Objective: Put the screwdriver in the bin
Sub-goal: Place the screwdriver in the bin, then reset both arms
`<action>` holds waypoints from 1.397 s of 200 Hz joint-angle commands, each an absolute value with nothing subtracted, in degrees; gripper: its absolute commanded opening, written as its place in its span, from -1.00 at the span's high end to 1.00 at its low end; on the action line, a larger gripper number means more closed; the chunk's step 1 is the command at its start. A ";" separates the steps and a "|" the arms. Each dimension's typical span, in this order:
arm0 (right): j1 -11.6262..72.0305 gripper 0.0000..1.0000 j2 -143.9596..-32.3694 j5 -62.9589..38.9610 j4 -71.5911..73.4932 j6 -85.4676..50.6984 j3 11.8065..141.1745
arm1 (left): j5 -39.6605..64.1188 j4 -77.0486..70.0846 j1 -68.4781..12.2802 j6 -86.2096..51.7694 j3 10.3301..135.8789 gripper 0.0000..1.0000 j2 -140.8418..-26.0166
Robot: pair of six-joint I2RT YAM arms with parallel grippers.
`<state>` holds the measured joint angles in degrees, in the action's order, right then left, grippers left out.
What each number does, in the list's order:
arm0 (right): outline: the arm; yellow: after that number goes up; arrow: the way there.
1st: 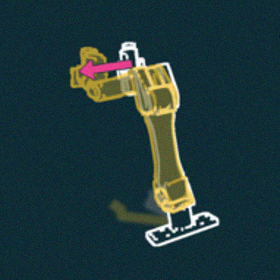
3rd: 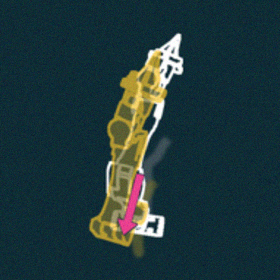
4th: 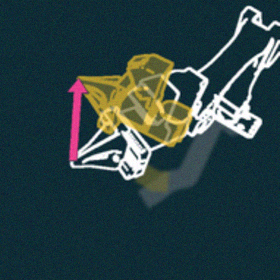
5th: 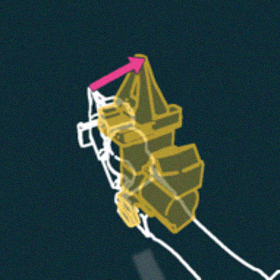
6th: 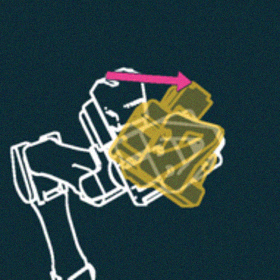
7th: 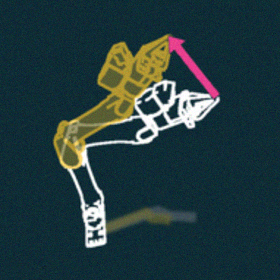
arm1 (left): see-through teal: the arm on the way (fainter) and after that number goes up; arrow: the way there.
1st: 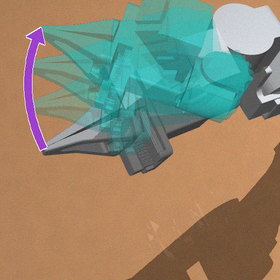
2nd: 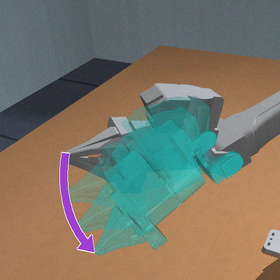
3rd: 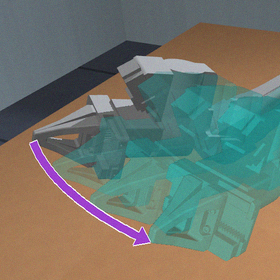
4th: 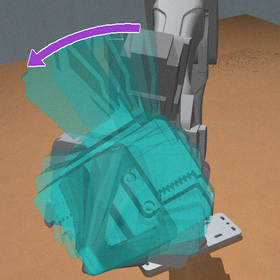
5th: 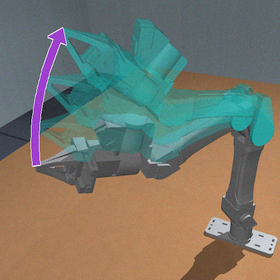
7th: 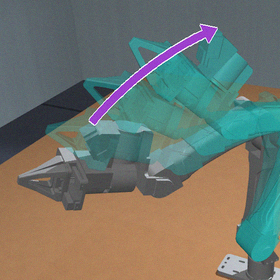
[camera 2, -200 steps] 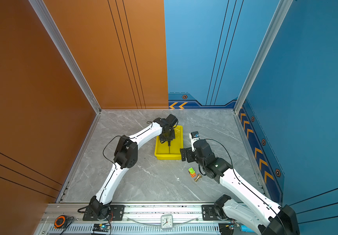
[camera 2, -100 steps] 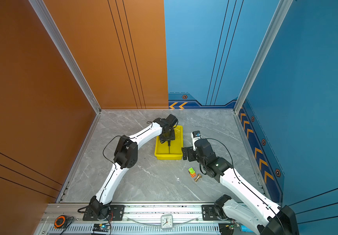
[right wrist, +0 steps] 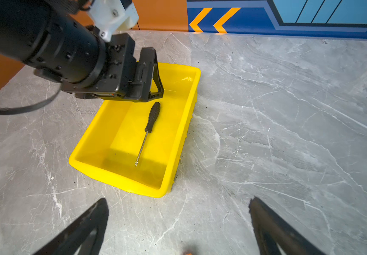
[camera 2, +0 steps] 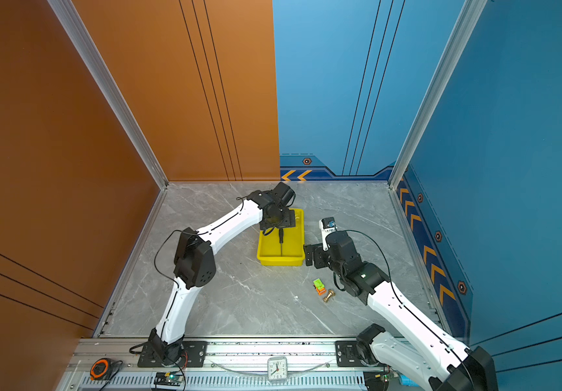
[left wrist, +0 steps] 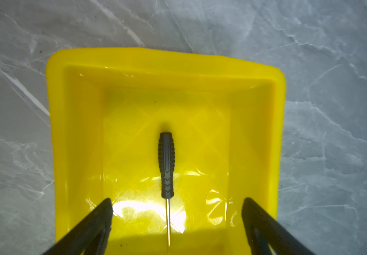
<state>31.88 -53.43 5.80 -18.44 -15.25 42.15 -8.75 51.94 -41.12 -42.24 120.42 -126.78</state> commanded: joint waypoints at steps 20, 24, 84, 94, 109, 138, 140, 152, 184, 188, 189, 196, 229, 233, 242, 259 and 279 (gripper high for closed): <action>30.35 -1.00 -51.78 4.82 -22.76 -13.79 43.42 | -17.46 52.89 -44.01 -39.34 111.52 -0.96 -116.08; 30.12 -1.00 -51.76 4.76 -22.76 -13.99 43.34 | -17.71 52.85 -44.09 -38.90 110.35 -0.96 -115.00; 25.46 -1.00 -50.89 5.95 -22.50 -18.29 42.44 | -22.73 41.99 -43.44 -29.26 81.47 -0.96 -89.70; 25.01 -1.00 -50.96 6.61 -22.89 -18.88 42.36 | -23.24 38.88 -42.59 -28.70 75.17 -0.96 -84.34; 24.55 -1.00 -50.98 8.66 -24.75 -19.76 42.63 | -22.83 35.48 -40.15 -28.67 67.14 -0.96 -76.88; 23.85 -1.00 -48.47 12.43 -24.56 -18.98 40.52 | -24.90 33.77 -37.45 -27.41 56.20 -0.96 -63.73; 23.72 -1.00 -48.13 12.64 -24.42 -19.01 40.26 | -25.10 33.82 -37.33 -27.35 55.45 -0.96 -62.80; 23.13 -0.99 -45.95 13.34 -23.05 -19.21 38.90 | -26.13 34.01 -36.28 -27.24 52.17 -0.96 -57.87; 22.41 -1.00 -40.34 15.84 -13.47 -17.91 31.91 | -30.41 36.98 -32.42 -27.99 44.81 -0.96 -46.21; 22.41 -0.99 -39.91 15.44 -11.27 -16.41 30.60 | -30.76 37.27 -31.69 -27.62 44.05 -0.96 -45.06; 22.41 -1.00 -39.77 15.28 -10.56 -16.03 30.24 | -30.89 37.36 -31.49 -27.43 43.82 -0.96 -44.68; 22.41 -1.00 -39.13 14.45 -6.50 -12.84 28.01 | -31.47 37.52 -30.11 -26.06 41.95 -0.96 -42.75; 21.21 -1.00 -40.71 18.48 10.01 -6.17 19.83 | -41.02 25.69 -24.96 -20.68 28.40 -0.96 -32.62; 20.76 -1.00 -41.40 18.50 10.50 -6.08 19.78 | -40.86 23.01 -24.09 -20.11 26.58 -0.96 -31.66; 18.81 -1.00 -44.26 17.04 11.50 -5.45 19.76 | -39.42 17.24 -21.89 -18.55 23.33 -0.96 -30.31; 15.82 -1.00 -50.13 14.00 13.40 -5.36 20.75 | -37.32 11.36 -18.24 -16.21 20.14 -0.96 -31.09; 13.62 -0.99 -57.14 11.89 20.42 -3.52 21.58 | -36.21 5.90 -14.67 -12.76 19.75 -0.96 -36.10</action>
<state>15.81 -50.68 14.17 9.10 -6.98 20.18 -35.99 17.69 -17.91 -18.44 20.10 -32.34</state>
